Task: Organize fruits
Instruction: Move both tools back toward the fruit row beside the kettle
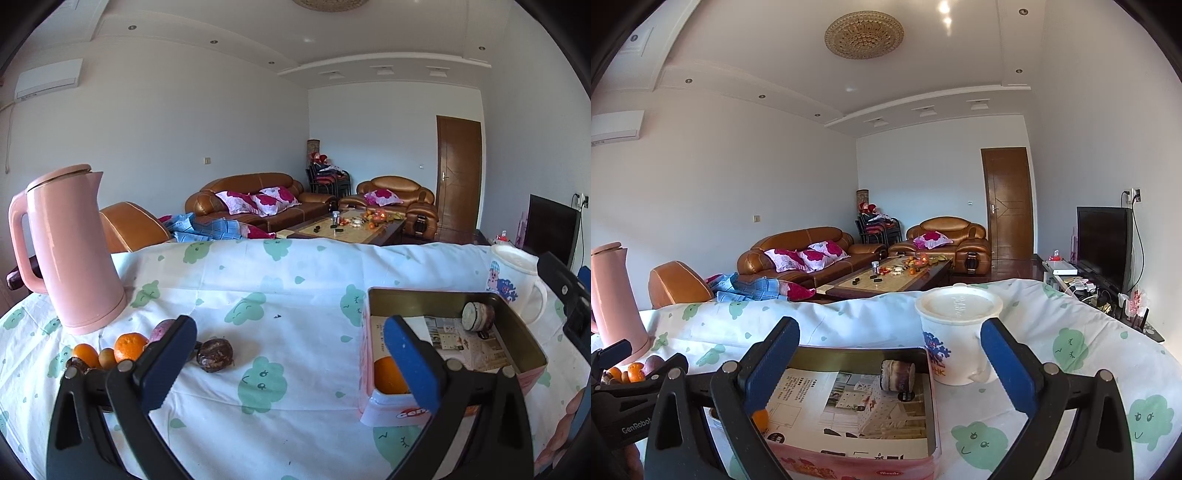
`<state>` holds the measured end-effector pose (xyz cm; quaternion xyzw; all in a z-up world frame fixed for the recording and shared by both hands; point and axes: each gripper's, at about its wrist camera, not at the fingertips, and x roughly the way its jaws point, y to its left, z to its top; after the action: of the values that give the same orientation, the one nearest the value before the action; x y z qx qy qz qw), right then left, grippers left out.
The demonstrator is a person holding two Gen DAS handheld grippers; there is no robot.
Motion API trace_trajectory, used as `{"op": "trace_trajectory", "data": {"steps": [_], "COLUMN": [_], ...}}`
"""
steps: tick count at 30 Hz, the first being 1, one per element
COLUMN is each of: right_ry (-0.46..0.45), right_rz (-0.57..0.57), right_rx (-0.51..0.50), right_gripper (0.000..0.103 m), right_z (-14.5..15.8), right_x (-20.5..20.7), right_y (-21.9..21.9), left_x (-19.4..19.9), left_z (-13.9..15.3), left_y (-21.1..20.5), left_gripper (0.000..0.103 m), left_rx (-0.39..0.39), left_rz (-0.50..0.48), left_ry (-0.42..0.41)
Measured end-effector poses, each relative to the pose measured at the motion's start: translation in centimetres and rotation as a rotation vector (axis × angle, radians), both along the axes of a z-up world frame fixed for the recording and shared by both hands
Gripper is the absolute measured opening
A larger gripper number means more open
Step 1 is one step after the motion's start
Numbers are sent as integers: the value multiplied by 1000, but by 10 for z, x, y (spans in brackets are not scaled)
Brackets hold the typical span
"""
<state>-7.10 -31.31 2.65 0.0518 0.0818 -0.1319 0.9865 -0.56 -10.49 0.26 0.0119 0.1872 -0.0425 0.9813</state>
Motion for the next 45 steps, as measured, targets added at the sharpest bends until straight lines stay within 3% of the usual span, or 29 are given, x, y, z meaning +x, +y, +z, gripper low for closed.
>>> {"op": "trace_trajectory", "data": {"steps": [8,15,26,40,45], "right_ry": [14,56,86,123,148], "right_rz": [6,57,135,234,305], "right_rx": [34,-10,66,56,33], "right_gripper": [99,99,99,99,99], "right_z": [-3,-4,-9,-13,-14], "right_x": [-6,-5,-1,9,12], "right_y": [10,33,65,131,162], "left_x": [-11,-18,-29,-31,-31], "left_z": [0,0,-3,-5,-7], "left_y": [5,17,52,120,156], "left_gripper": [103,103,103,103,103], "left_rx": [3,-18,-9,3,40], "left_rz": [-9,-8,22,83,117], "left_ry": [-10,-1,27,56,73]}}
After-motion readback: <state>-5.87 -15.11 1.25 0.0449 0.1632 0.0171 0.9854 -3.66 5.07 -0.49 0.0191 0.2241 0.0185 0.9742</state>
